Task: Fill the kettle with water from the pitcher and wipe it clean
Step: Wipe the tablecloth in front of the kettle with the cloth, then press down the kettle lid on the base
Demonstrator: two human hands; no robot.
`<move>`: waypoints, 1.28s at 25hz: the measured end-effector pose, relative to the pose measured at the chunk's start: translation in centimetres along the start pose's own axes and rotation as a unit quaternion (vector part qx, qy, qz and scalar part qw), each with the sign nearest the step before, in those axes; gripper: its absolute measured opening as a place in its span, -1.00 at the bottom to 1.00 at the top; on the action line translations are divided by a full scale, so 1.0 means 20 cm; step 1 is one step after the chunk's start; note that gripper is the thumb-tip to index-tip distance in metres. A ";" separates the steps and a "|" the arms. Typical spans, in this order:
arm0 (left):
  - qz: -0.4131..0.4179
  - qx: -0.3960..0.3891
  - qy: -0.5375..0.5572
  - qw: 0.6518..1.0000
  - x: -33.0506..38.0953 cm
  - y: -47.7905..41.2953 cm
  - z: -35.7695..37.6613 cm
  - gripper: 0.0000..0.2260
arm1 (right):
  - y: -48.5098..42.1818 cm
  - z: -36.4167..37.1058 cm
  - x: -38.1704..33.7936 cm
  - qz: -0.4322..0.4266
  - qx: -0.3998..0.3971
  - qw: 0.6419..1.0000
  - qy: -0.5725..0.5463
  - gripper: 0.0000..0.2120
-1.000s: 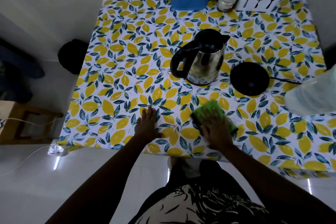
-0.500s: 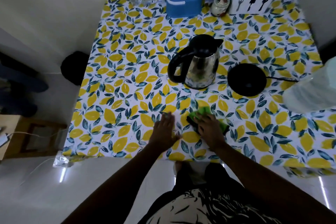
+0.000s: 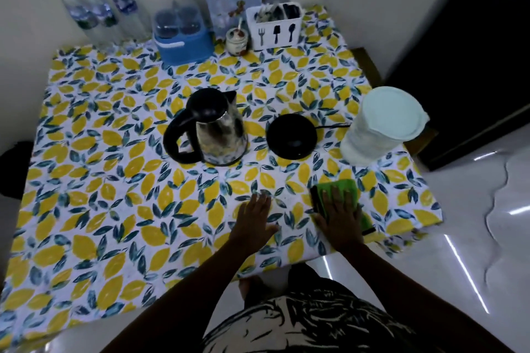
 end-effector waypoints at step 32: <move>-0.112 0.378 0.230 0.890 -0.62 0.26 -1.02 -0.66 | -0.60 -1.05 -1.32 -0.372 0.086 0.923 0.043 0.04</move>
Point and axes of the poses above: each hand's wrist, its own y-axis away from the middle knuckle, its own z-axis out of the palm, x = y × z, the point moved 3 cm from there along -y, towards the middle knuckle, and after that the axes turned 13 degrees about -x, right-handed, at the moved point
